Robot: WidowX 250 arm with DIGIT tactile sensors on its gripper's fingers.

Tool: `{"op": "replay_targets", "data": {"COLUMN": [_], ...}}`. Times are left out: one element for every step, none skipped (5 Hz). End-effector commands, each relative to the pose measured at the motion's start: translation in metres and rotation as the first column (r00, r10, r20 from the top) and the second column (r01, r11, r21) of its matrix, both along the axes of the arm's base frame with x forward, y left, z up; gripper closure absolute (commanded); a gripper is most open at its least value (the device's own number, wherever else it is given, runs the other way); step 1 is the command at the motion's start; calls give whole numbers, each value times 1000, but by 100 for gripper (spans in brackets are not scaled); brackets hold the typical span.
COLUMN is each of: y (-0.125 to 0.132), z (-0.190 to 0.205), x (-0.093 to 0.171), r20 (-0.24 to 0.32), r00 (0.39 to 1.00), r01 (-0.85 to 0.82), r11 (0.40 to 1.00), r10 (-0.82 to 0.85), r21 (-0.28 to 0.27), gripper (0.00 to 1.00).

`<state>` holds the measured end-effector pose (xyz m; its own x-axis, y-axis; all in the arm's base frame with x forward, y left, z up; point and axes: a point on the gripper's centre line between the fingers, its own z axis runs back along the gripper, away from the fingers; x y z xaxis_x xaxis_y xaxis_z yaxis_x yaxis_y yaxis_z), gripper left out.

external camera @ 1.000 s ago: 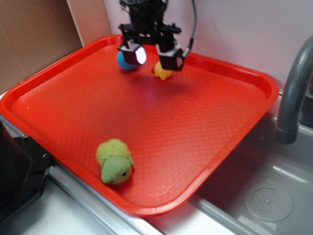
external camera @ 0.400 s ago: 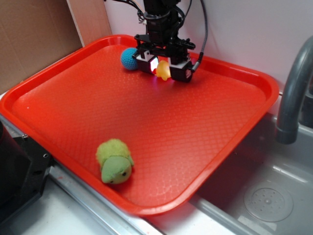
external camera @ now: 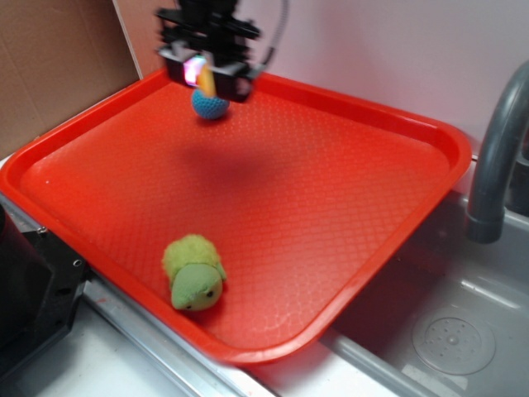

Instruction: Grab the yellow duck.

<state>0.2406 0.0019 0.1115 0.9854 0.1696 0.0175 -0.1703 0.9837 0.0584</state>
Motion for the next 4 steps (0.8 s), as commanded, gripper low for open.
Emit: {"op": "replay_targets", "data": {"y": [16, 15, 20, 22], "z": [68, 90, 96, 88], "x": [-61, -74, -77, -74], "r20": [-22, 55, 99, 64], "r00": [993, 987, 985, 989], "r01": [114, 156, 141, 135], "r11": [992, 987, 990, 991], "r10": [-115, -154, -138, -133], "r21": [-49, -34, -16, -17], "gripper": [100, 100, 100, 100]}}
